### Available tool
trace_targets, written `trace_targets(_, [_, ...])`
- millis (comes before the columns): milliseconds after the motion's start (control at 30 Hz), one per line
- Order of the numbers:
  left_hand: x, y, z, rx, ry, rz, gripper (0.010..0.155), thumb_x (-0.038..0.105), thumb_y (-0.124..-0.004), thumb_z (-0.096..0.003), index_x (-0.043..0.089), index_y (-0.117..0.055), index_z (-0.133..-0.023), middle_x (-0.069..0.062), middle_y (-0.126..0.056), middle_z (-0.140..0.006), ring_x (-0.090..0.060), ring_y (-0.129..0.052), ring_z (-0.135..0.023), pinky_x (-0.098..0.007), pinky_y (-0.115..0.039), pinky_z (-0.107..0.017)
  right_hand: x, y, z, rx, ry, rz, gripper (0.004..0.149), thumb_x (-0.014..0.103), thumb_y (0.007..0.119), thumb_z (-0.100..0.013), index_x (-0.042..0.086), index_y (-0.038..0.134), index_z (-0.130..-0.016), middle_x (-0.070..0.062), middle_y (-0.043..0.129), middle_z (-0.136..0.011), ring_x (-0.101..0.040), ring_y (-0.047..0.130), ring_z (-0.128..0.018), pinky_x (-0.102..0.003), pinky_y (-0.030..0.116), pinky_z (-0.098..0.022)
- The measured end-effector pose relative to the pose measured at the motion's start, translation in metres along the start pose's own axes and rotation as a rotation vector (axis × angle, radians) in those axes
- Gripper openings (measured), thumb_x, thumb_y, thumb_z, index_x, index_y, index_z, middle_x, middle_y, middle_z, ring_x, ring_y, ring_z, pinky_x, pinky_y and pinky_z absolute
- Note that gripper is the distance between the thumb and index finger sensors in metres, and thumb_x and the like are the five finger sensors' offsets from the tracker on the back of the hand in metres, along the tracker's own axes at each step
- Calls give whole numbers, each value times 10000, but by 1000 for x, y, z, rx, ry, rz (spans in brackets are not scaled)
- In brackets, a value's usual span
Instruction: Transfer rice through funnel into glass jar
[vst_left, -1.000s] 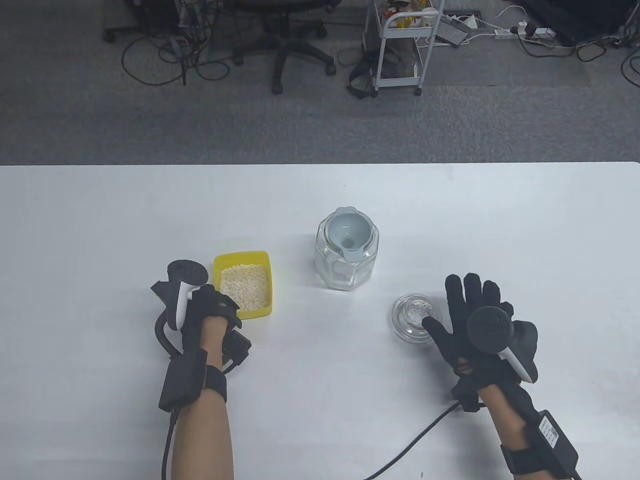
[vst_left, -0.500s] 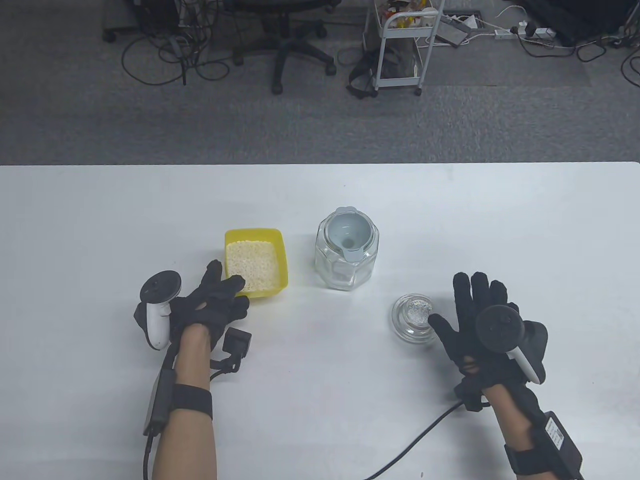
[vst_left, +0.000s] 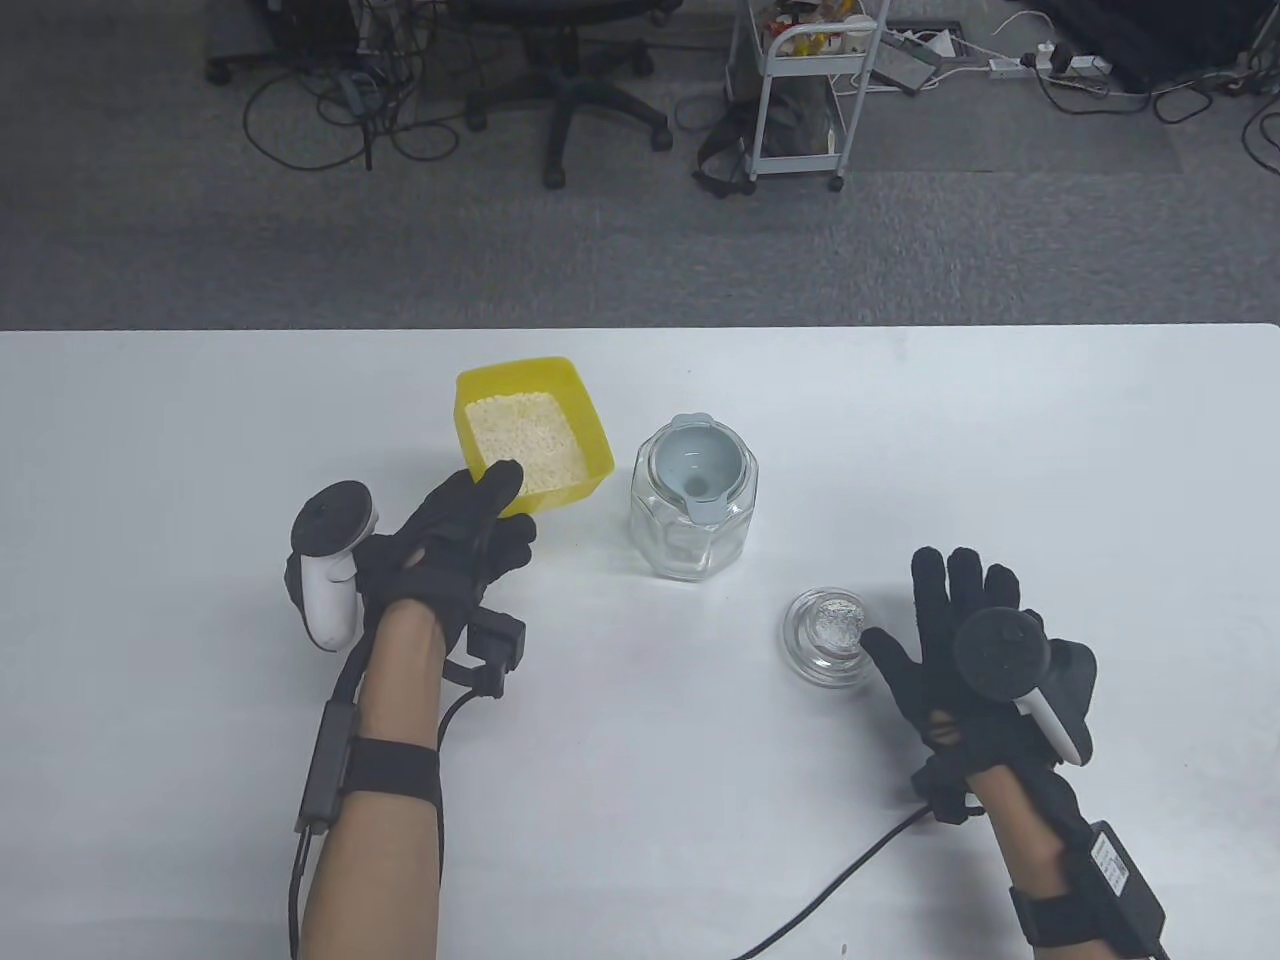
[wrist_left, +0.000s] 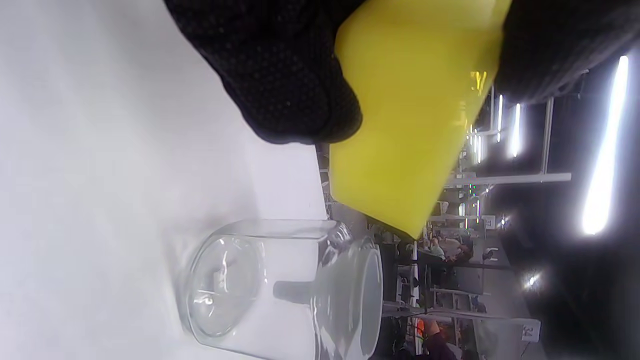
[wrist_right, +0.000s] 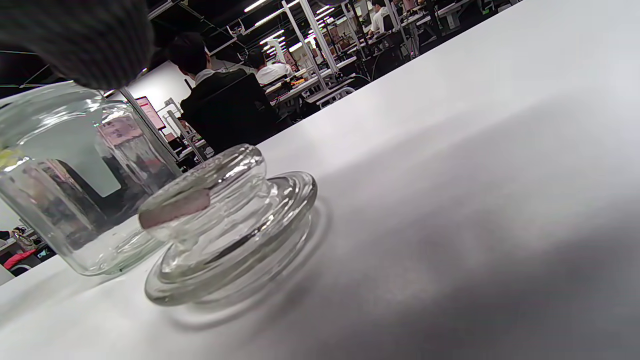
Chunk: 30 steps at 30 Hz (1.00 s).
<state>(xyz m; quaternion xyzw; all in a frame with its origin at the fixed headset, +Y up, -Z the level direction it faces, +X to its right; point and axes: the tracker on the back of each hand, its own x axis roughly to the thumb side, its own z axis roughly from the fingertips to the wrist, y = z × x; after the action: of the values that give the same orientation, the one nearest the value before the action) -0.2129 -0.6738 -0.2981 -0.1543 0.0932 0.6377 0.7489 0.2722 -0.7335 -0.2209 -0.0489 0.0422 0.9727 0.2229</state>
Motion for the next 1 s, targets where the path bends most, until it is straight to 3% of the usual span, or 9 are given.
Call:
trace_targets(133, [24, -15, -1, 92, -46, -172, 970, 715, -840, -553, 96, -387, -1147, -132, -725, -1108, -181, -1049, -906, -303, -992, -621, 0, 0, 0, -1, 0, 4, 873, 734, 692, -421, 408, 186, -1053, -85, 186, -1224, -445, 118, -1089, -723, 203, -708])
trace_targets(400, [51, -46, -2, 221, -127, -327, 964, 731, -875, -513, 158, -434, -1149, -81, -759, -1106, -155, -1057, -903, -298, -989, -634, 1, 0, 0, -4, -9, 4, 868, 734, 693, -420, 415, 189, -1050, -86, 185, -1224, -445, 120, -1089, -724, 202, -708])
trace_targets(1000, [65, -86, -3, 370, -252, -620, 963, 757, -909, -458, 272, -442, -1147, 10, -759, -1126, -115, -1043, -917, -298, -959, -667, 1, 0, -1, -17, -22, 7, 871, 733, 695, -421, 412, 187, -1051, -87, 185, -1224, -444, 120, -1089, -724, 203, -708])
